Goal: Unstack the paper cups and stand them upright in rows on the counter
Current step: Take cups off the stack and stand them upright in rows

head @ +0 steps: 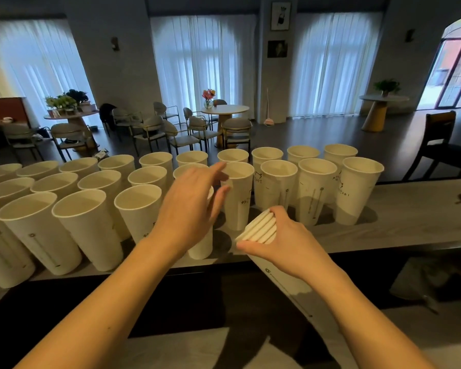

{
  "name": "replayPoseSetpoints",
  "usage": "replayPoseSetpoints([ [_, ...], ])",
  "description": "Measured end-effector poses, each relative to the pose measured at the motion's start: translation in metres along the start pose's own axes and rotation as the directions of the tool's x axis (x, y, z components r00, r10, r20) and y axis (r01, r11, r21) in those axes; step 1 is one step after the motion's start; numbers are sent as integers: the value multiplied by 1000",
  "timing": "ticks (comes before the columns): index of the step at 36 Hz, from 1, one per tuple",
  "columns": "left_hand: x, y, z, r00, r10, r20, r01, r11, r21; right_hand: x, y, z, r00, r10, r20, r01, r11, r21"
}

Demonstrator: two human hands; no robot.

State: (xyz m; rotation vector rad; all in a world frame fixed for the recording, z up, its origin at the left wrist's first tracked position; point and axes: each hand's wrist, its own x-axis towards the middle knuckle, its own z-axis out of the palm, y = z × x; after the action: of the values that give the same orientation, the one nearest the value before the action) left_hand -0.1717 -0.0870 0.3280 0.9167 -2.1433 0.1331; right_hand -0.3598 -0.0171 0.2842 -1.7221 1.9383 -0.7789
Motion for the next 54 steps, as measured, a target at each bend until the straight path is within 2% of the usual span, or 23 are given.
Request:
replayPoseSetpoints([
  [1,0,11,0,997,-48,59,55,991,-120,-1,-1,-1,1000,-13,-5,13,1000,11],
  [2,-1,21,0,978,-105,179,145,963,-227,-1,-2,-1,1000,-25,-11,25,999,24],
  [3,-1,29,3,933,-138,333,240,927,-288,-2,-1,-2,999,-35,-21,36,999,30],
  [5,0,41,10,796,-116,594,356,884,-304,-2,-1,-3,998,-55,-38,56,998,28],
  [6,0,44,13,738,-93,669,394,863,-315,-3,0,-4,997,-59,-42,60,998,26],
  [8,0,45,16,695,-82,714,460,813,-355,-5,2,-5,996,-65,-53,65,998,10],
  [14,1,49,19,726,-135,674,554,695,-457,-3,11,-3,986,-84,-145,73,994,-81],
  [25,13,57,22,760,-153,632,485,780,-395,-4,16,-7,976,-108,-191,118,992,39],
  [28,16,53,23,812,-201,549,459,800,-387,-5,18,-8,977,-103,-189,115,992,54],
  [31,24,46,21,886,-215,411,362,874,-324,-5,26,-12,985,-58,-164,61,998,14],
  [34,32,42,15,941,-210,266,285,914,-288,-5,38,-19,991,43,-128,-54,995,-80],
  [36,34,43,14,960,-175,221,215,961,-173,-5,45,-23,985,142,-96,-156,974,-164],
  [38,35,42,20,958,-143,247,162,985,-59,-5,49,-24,975,202,-95,-217,958,-188],
  [40,33,42,31,931,-144,337,129,989,65,-5,50,-23,971,219,-97,-234,954,-189],
  [44,25,35,55,906,-80,416,-42,960,276,-5,47,-21,969,222,-104,-237,956,-171],
  [54,28,25,65,907,-40,418,-123,927,356,-8,31,-22,969,185,-164,-201,976,-82],
])
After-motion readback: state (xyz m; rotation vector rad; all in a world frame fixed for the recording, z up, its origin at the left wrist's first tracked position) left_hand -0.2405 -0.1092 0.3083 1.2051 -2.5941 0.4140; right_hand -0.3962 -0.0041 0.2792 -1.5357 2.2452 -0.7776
